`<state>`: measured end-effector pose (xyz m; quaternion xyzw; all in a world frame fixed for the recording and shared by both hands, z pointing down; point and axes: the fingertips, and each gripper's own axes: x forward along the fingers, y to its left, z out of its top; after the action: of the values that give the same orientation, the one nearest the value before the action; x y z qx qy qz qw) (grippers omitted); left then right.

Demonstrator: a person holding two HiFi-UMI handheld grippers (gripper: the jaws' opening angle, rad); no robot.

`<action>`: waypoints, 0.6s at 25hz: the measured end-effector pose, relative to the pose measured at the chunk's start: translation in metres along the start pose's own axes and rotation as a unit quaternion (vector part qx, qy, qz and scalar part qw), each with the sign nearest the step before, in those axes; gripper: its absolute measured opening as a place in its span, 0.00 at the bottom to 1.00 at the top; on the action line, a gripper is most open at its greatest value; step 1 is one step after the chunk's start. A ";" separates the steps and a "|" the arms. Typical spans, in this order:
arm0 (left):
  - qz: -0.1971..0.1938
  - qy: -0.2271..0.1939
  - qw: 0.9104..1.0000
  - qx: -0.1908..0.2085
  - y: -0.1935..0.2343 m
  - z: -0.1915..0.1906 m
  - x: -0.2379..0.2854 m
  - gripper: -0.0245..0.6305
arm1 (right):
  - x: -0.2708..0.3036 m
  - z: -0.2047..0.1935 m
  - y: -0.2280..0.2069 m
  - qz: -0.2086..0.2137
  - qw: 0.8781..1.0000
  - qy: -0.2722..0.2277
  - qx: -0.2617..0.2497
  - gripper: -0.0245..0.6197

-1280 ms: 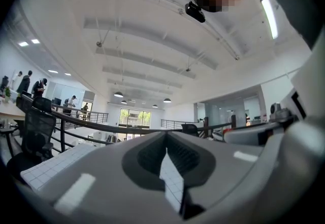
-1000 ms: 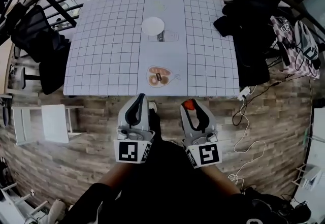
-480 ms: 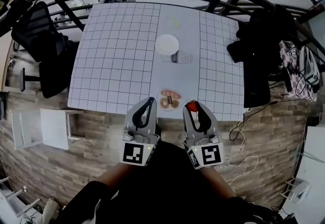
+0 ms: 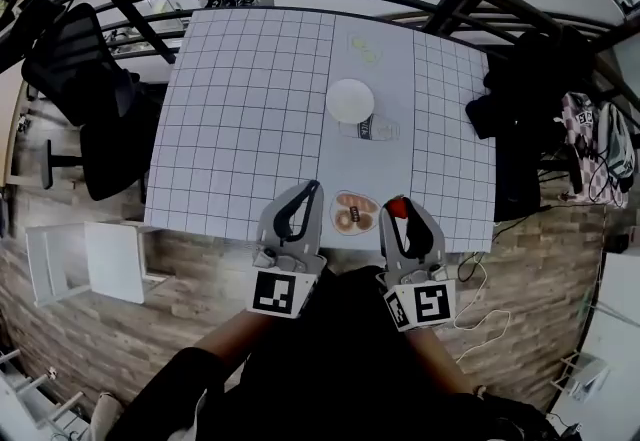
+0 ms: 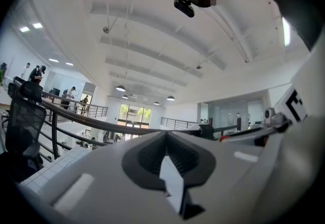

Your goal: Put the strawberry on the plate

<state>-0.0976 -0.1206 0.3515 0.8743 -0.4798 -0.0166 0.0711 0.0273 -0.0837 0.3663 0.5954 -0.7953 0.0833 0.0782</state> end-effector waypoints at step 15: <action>0.024 0.027 0.999 0.000 0.017 -0.018 0.016 0.05 | 0.049 -0.002 -0.013 0.026 1.000 0.006 0.011 0.24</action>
<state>-0.1012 -0.1408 0.3723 0.8629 -0.4982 0.0089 0.0841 0.0265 -0.1322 0.3796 0.5746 -0.8091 0.0979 0.0742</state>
